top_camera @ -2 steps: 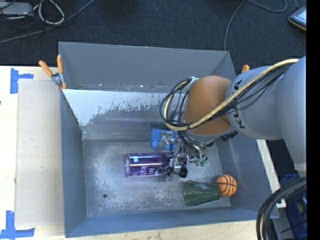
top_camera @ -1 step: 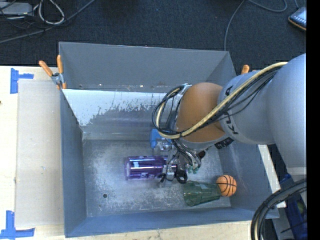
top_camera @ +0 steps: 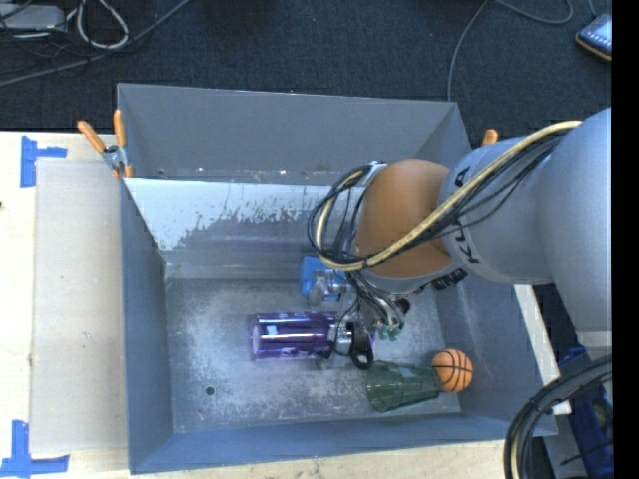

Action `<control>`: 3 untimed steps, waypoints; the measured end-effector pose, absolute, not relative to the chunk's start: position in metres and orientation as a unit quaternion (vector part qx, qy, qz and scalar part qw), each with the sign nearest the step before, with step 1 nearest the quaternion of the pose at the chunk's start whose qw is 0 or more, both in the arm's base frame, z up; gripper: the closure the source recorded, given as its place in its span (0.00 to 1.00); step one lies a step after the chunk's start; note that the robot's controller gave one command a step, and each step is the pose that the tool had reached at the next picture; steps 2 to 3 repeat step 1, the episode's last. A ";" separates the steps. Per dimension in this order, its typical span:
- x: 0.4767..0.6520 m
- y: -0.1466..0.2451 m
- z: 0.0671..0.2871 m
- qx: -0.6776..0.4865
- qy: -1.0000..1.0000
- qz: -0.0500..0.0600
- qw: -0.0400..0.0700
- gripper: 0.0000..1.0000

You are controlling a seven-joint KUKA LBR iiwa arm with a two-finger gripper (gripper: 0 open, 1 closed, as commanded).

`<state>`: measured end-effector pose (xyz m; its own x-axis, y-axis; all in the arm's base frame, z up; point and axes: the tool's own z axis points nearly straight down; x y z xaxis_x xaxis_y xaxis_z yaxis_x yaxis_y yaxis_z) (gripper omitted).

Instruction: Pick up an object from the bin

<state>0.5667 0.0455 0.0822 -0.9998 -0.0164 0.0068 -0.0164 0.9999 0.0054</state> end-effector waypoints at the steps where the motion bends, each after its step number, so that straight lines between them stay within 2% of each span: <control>1: 0.558 0.055 0.083 0.003 -1.000 -0.003 0.009 1.00; 3: 0.558 0.055 0.083 0.003 -1.000 -0.003 0.009 1.00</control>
Offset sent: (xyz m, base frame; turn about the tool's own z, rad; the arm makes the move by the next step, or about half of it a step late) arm 0.0000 0.0000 0.0000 0.0000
